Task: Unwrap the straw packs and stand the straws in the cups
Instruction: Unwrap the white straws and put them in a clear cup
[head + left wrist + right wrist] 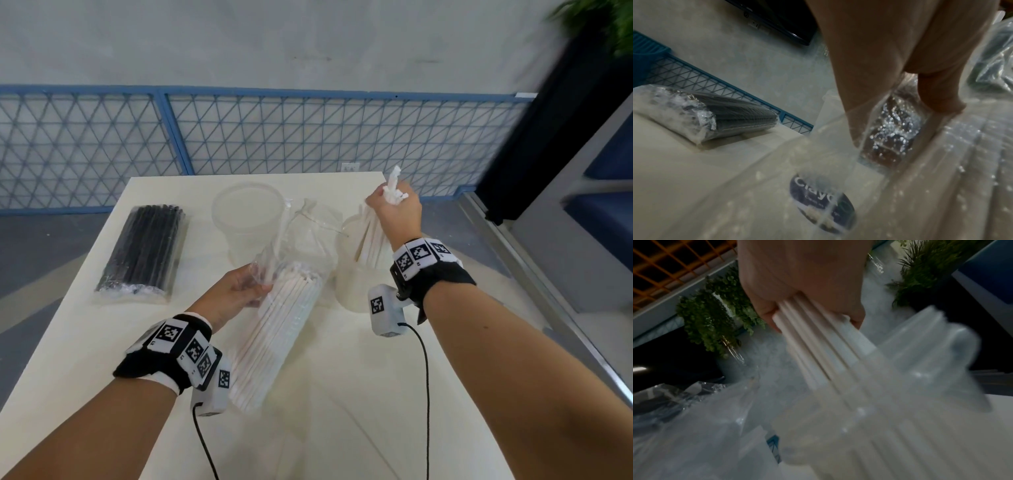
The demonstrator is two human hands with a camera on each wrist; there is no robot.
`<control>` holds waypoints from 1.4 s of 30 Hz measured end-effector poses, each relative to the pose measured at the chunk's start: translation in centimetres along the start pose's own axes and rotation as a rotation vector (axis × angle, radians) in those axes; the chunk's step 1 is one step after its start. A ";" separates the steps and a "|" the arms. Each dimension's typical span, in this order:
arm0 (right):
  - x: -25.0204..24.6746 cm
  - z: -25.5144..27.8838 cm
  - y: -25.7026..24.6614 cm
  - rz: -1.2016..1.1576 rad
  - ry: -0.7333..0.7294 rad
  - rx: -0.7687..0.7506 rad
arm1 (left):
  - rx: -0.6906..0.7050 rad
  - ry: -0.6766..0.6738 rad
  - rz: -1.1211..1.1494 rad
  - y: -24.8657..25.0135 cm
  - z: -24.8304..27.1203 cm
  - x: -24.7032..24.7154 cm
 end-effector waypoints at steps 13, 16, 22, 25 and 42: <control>0.2 4.9 -8.5 -0.092 -0.143 -0.515 | -0.044 -0.015 -0.020 -1.3 -1.0 0.7; 4.7 10.1 -8.2 0.016 -0.546 -0.484 | -0.016 -0.024 -0.006 -0.8 -0.6 0.9; 6.5 11.9 -5.2 -0.003 -0.583 -0.289 | 0.012 0.081 0.034 -0.3 0.5 -0.3; 6.2 11.1 -3.6 0.039 -0.545 -0.225 | 0.049 0.060 0.033 0.4 1.2 -0.3; 7.6 18.2 -1.1 0.840 -1.256 -0.392 | 0.113 0.070 0.131 2.9 2.0 1.1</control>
Point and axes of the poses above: each hand's wrist, its own z-axis away from the middle knuckle, its own x-axis out of the palm, y = z × x, the point moved 9 cm from there along -z, towards the middle knuckle, and after that the axes turned 15 degrees about y, right-handed, at the moved point
